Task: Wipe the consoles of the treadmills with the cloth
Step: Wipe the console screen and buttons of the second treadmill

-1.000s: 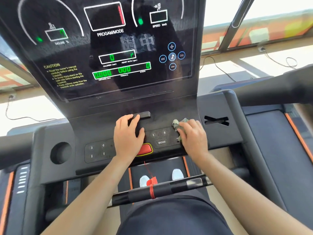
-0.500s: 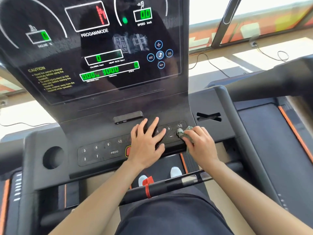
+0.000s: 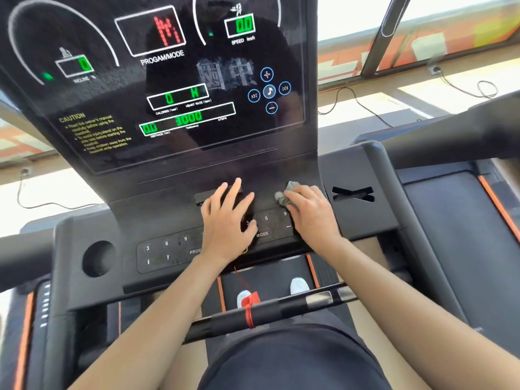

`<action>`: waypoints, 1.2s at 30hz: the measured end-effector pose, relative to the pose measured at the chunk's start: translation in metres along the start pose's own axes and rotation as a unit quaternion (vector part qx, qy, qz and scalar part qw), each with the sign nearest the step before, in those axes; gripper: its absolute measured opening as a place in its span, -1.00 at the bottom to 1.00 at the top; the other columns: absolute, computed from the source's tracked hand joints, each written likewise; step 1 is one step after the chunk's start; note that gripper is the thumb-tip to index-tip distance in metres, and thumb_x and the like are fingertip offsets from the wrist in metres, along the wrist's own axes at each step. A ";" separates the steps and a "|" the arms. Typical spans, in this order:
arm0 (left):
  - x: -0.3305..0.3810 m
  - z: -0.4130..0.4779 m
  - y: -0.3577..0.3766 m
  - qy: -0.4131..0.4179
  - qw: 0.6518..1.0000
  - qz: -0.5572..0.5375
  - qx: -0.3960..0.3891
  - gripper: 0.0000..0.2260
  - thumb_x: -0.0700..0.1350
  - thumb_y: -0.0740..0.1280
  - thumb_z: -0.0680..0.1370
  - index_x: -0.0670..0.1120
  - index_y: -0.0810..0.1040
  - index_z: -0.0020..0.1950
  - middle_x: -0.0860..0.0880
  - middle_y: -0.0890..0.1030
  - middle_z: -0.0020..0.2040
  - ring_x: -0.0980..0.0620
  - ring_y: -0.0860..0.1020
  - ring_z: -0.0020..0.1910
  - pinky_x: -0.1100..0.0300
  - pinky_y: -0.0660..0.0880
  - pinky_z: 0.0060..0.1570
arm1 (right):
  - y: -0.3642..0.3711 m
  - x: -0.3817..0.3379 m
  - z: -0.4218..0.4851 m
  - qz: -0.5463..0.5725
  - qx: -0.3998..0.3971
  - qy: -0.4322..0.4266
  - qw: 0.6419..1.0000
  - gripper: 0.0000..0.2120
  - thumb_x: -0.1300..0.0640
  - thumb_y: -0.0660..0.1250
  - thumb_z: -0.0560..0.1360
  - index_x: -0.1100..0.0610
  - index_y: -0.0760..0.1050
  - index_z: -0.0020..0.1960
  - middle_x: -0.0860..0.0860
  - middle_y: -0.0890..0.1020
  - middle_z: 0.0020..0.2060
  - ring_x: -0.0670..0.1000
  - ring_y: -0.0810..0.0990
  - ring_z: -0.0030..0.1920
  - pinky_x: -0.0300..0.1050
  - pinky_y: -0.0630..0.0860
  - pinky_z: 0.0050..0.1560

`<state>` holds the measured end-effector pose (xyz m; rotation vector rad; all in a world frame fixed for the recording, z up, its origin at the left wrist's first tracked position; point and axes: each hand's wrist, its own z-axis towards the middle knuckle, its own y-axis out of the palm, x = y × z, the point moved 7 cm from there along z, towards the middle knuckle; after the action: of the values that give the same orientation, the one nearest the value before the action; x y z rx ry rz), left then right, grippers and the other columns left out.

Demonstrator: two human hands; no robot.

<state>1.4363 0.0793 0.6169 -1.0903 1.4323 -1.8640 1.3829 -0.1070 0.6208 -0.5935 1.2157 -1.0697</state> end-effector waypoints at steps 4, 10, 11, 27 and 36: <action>-0.011 0.003 0.003 0.000 0.999 0.032 -0.016 -0.48 0.02 0.34 0.53 0.02 0.43 0.51 -0.01 0.23 0.62 -0.14 0.15 0.60 -0.16 0.15 0.50 | 0.014 -0.042 -0.044 0.042 -0.050 -0.137 0.988 -0.77 0.35 0.45 0.44 0.14 0.67 0.05 0.00 0.67 -0.01 0.11 0.55 -0.08 0.02 0.54 -0.05; -0.013 -0.004 0.008 0.013 1.000 0.022 -0.010 -0.50 0.02 0.25 0.54 -0.02 0.46 0.49 -0.03 0.24 0.62 -0.14 0.16 0.60 -0.13 0.10 0.55 | -0.015 -0.003 -0.061 0.027 -0.017 -0.141 0.989 -0.85 0.24 0.45 0.51 0.07 0.68 0.05 -0.13 0.69 0.05 0.11 0.50 -0.08 0.02 0.49 -0.04; -0.013 -0.005 0.009 0.013 1.000 0.012 -0.007 -0.50 0.01 0.25 0.54 -0.02 0.47 0.49 -0.03 0.24 0.62 -0.13 0.15 0.61 -0.13 0.09 0.55 | -0.022 0.009 -0.051 0.017 0.011 -0.106 0.994 -0.87 0.23 0.44 0.51 0.09 0.69 0.03 -0.12 0.70 0.02 0.12 0.49 -0.08 0.06 0.49 -0.05; 0.030 0.004 0.004 -0.058 0.902 -0.411 -0.121 -0.56 0.06 0.44 0.48 0.18 0.52 0.36 0.14 0.63 0.26 0.14 0.57 0.25 0.14 0.52 0.25 | -0.014 -0.002 -0.013 0.519 -0.079 0.285 0.802 -0.81 0.38 0.31 0.58 0.19 0.63 0.08 0.16 0.72 -0.04 0.05 0.70 -0.03 -0.07 0.65 0.04; 0.048 0.023 0.023 -0.204 0.791 -0.572 -0.076 -0.84 -0.30 0.43 0.53 -0.13 0.56 0.07 -0.12 0.73 -0.02 -0.13 0.70 0.01 -0.09 0.63 0.07 | -0.009 0.000 -0.017 0.540 -0.157 0.313 0.765 -0.67 0.18 0.41 0.56 0.02 0.54 0.31 0.10 0.65 0.10 0.07 0.70 0.02 0.06 0.66 0.02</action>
<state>1.4295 0.0223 0.6102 -2.6465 0.6263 -1.9520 1.3642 -0.1082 0.6230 0.3191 1.9654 -0.0151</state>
